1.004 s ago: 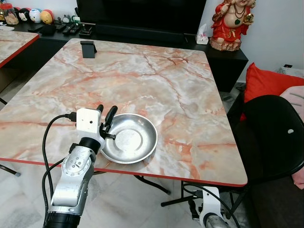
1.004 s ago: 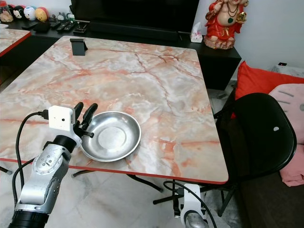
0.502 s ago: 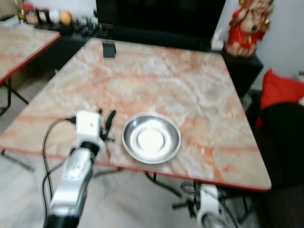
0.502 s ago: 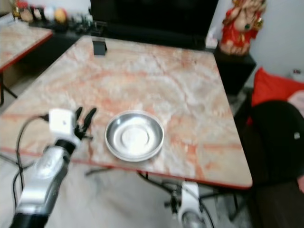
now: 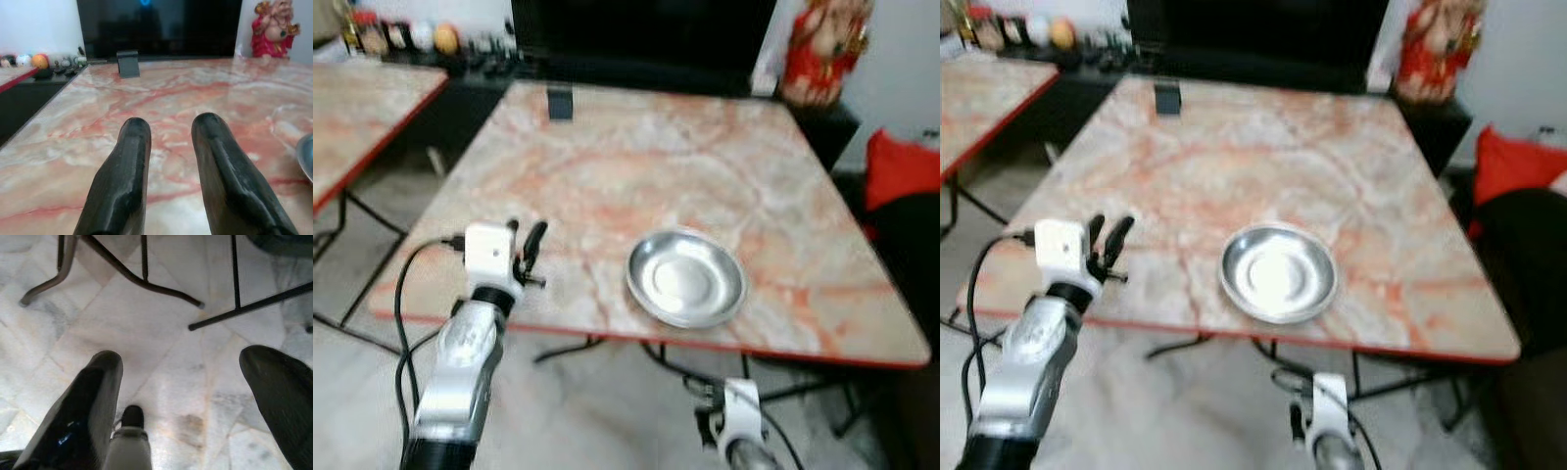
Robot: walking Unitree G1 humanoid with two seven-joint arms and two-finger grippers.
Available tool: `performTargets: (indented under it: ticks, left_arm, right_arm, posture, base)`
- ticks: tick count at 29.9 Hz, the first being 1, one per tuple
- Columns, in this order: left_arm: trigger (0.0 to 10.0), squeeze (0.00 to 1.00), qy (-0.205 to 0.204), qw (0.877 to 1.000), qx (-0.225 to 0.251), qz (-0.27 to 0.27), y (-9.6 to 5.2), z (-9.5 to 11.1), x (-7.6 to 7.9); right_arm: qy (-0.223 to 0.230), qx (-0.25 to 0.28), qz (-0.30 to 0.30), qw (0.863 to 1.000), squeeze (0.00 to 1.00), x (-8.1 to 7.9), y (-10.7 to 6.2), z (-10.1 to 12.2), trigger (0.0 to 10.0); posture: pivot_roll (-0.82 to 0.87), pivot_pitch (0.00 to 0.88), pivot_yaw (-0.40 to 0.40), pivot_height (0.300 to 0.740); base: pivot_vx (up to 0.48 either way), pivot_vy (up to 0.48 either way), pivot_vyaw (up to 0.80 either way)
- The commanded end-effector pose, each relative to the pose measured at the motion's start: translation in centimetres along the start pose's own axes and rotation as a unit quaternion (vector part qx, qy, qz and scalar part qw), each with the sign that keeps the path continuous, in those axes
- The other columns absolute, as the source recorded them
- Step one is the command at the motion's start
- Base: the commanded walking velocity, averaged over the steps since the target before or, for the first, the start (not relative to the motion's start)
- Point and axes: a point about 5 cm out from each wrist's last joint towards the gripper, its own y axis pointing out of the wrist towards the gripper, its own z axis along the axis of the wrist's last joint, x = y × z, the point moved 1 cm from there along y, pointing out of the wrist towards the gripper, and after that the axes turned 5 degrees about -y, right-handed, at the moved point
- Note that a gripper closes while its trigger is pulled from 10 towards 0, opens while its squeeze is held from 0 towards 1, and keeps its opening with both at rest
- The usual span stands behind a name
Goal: Setting the table
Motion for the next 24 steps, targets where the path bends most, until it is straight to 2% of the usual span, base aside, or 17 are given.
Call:
performTargets:
  ticks: [1, 11, 15, 24]
  left_arm:
    - [10.0, 0.0, 0.011, 1.0, 0.006, -0.001, 0.04, 0.31, -0.12]
    - [10.0, 0.0, 0.01, 1.0, 0.006, -0.001, 0.05, 0.3, -0.12]
    - [10.0, 0.0, 0.012, 1.0, 0.006, -0.001, 0.07, 0.34, -0.16]
    - [10.0, 0.0, 0.011, 1.0, 0.005, 0.0, 0.01, 0.35, -0.22]
  right_arm:
    - [0.001, 0.002, 0.001, 1.0, 0.0, -0.03, 0.0, 0.03, 10.0]
    - [-0.01, 0.005, 0.006, 1.0, 0.0, -0.11, 0.01, 0.14, 10.0]
    - [-0.01, 0.005, 0.007, 1.0, 0.0, -0.13, 0.0, 0.14, 10.0]
    - [-0.003, 0.002, 0.012, 1.0, 0.0, -0.21, -0.01, 0.02, 10.0]
  posture:
    - [0.0, 0.0, -0.081, 0.74]
    - [-0.01, 0.0, -0.08, 0.74]
    - [-0.01, 0.0, -0.079, 0.74]
    - [-0.01, 0.0, -0.081, 0.74]
  base:
    - [0.0, 0.424, 0.0]
    - [0.0, 0.422, 0.0]
    - [0.0, 0.423, 0.58]
    - [0.0, 0.42, 0.0]
